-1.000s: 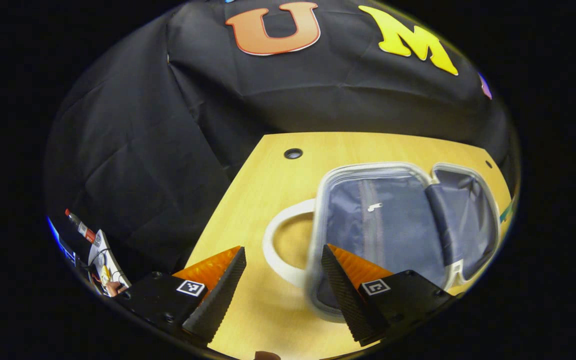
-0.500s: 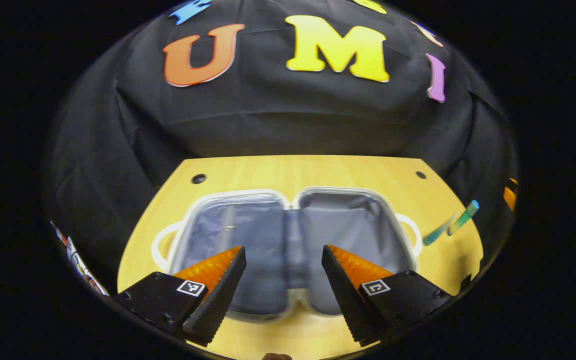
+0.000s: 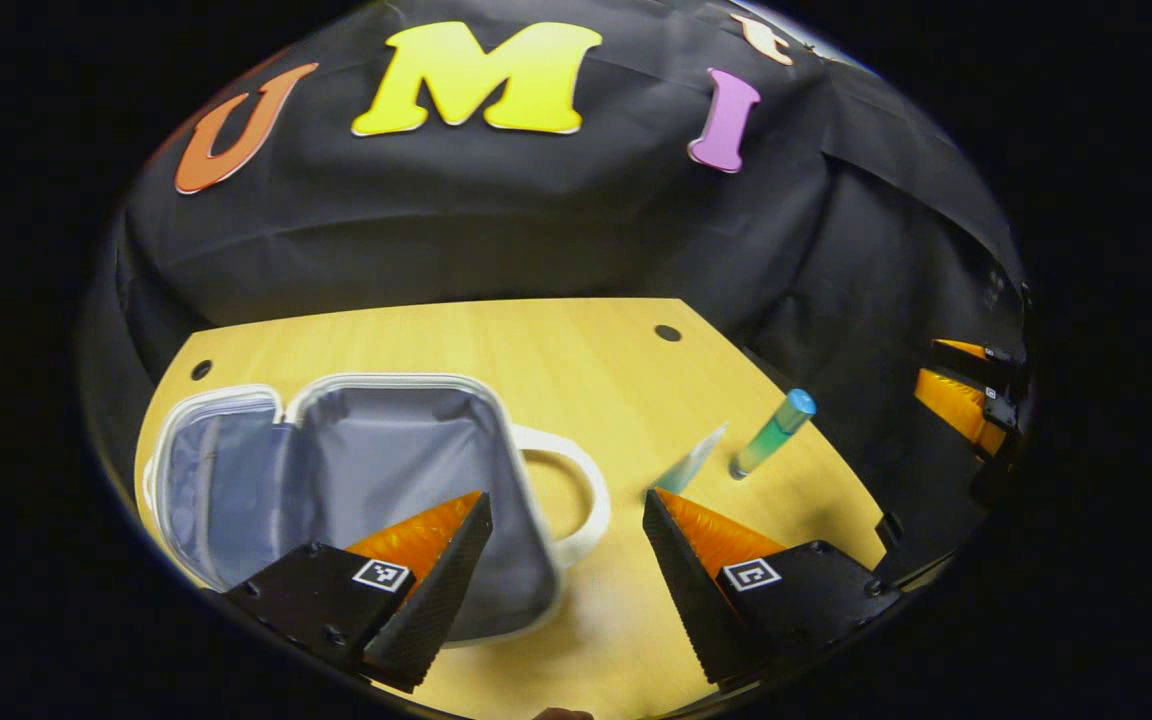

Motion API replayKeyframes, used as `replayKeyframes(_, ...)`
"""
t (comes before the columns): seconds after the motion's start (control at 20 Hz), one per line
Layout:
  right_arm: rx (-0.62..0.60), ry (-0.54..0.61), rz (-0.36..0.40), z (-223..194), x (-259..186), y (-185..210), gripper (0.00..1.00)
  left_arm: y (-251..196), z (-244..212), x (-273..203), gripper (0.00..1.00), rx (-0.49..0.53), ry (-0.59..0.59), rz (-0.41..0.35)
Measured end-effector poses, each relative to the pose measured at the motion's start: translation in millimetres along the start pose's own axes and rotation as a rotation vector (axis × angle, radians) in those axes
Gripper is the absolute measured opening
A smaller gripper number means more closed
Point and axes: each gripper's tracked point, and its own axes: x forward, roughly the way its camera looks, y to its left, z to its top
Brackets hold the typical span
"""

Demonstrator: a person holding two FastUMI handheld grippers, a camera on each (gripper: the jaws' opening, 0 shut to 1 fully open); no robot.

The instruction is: First open the suitcase, pack the skin care products into it, and then close the suitcase.

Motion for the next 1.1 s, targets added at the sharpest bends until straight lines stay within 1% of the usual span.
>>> replayKeyframes(0.05, 0.0, 0.006, 0.004, -3.0, 0.5, -3.0, 0.8, -3.0, -3.2, 7.9, 0.98, 0.006, 0.004, -0.029)
replayKeyframes(0.15, -0.006, 0.02, 0.009, -8.9, 2.9, -6.6, 0.8, -43.1, -4.1, 28.6, 0.98, 0.015, 0.016, -0.086)
replayKeyframes(0.3, -0.019, 0.041, 0.015, -18.3, 6.4, -11.5, 0.8, -69.2, -13.7, 54.8, 0.98, 0.032, 0.035, -0.144)
replayKeyframes(0.4, -0.025, 0.053, 0.019, -23.7, 8.9, -14.4, 0.78, -78.2, -16.5, 74.3, 0.98, 0.047, 0.042, -0.15)
replayKeyframes(0.5, -0.033, 0.073, 0.024, -32.7, 11.6, -17.3, 0.8, -86.2, -24.9, 97.6, 0.98, 0.046, 0.062, -0.143)
replayKeyframes(0.55, -0.039, 0.081, 0.028, -36.1, 12.3, -17.6, 0.78, -89.0, -28.4, 107.1, 0.98, 0.042, 0.071, -0.143)
replayKeyframes(0.65, -0.052, 0.097, 0.038, -43.9, 13.7, -18.4, 0.8, -88.8, -31.5, 123.9, 0.98, 0.046, 0.059, -0.133)
replayKeyframes(0.75, -0.07, 0.11, 0.046, -50.8, 17.9, -19.8, 0.8, -86.1, -35.3, 140.3, 0.92, 0.048, 0.053, -0.109)
replayKeyframes(0.8, -0.076, 0.118, 0.051, -54.0, 19.7, -21.6, 0.78, -83.0, -37.7, 146.8, 0.86, 0.043, 0.055, -0.096)
replayKeyframes(0.85, -0.078, 0.126, 0.056, -55.7, 22.7, -21.5, 0.78, -80.0, -39.6, 151.6, 0.83, 0.031, 0.058, -0.083)
replayKeyframes(0.9, -0.08, 0.134, 0.063, -60.3, 24.1, -22.1, 0.8, -75.4, -41.8, 156.6, 0.76, 0.017, 0.059, -0.063)
replayKeyframes(0.95, -0.085, 0.139, 0.069, -62.3, 26.9, -21.6, 0.8, -73.4, -44.1, 161.3, 0.7, -0.001, 0.063, -0.058)
replayKeyframes(1.0, -0.092, 0.143, 0.074, -64.5, 30.8, -21.2, 0.8, -71.7, -46.3, 161.8, 0.61, -0.018, 0.069, -0.048)
replayKeyframes(1.05, -0.093, 0.146, 0.084, -65.9, 33.9, -20.2, 0.8, -71.7, -46.1, 164.3, 0.57, -0.027, 0.062, -0.047)
replayKeyframes(1.1, -0.09, 0.147, 0.1, -66.5, 39.5, -16.0, 0.8, -71.5, -45.6, 164.3, 0.54, -0.025, 0.056, -0.044)
